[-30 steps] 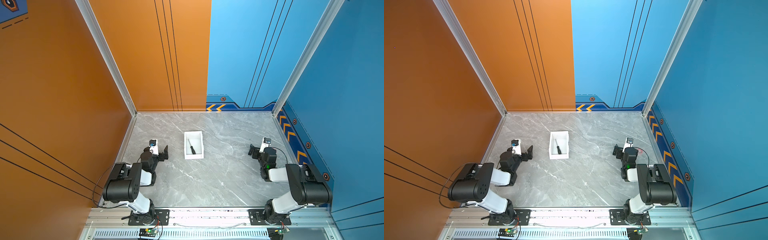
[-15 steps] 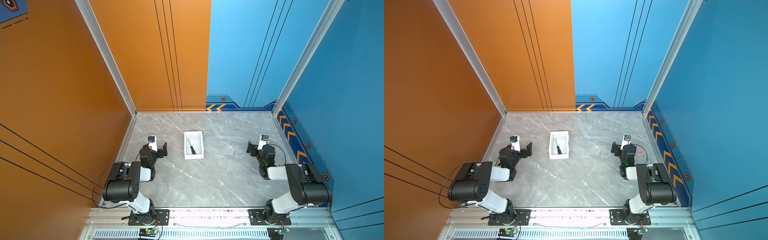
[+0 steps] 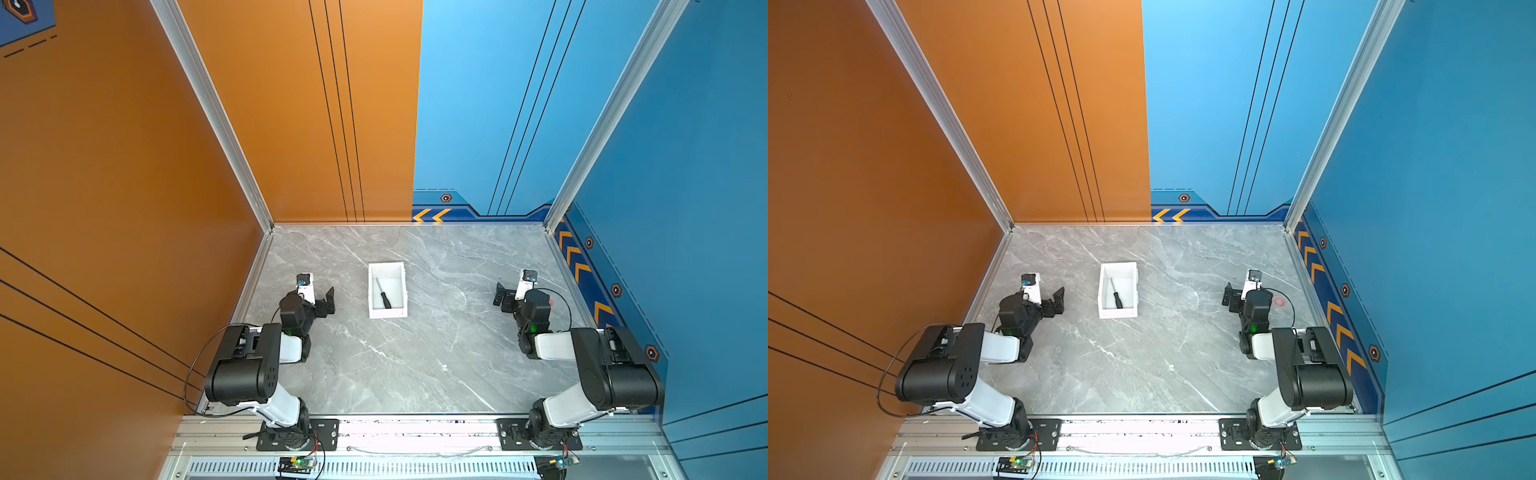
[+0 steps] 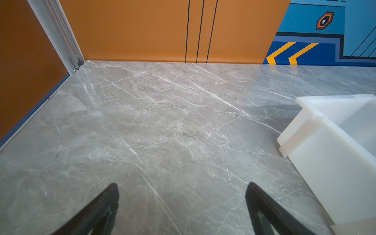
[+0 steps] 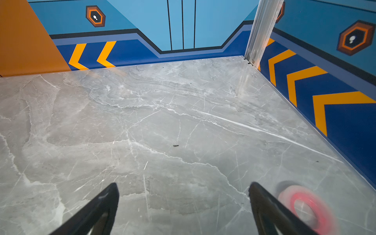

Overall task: Put the screwdriver in the bin
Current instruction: Reset both arms

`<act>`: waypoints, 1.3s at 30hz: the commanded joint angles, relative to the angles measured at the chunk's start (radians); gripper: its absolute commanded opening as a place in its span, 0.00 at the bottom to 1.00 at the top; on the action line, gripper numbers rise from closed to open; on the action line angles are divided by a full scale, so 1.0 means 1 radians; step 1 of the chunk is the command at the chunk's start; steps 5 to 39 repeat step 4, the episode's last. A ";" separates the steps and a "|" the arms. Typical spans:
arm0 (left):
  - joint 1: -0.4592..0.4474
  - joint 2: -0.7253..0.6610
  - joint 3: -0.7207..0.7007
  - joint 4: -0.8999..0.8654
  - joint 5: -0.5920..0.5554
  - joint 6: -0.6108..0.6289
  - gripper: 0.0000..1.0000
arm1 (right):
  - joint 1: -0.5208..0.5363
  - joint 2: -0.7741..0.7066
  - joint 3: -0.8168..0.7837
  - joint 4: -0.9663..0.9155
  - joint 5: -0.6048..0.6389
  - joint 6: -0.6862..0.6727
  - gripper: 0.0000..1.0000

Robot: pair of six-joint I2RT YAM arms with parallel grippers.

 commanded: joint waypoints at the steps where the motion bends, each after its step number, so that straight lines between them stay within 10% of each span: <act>1: -0.003 -0.005 0.012 -0.010 0.009 0.009 0.98 | 0.003 0.003 0.010 -0.011 -0.001 -0.014 1.00; 39: -0.003 -0.005 0.013 -0.011 0.009 0.009 0.98 | 0.007 0.003 0.009 -0.010 0.009 -0.017 1.00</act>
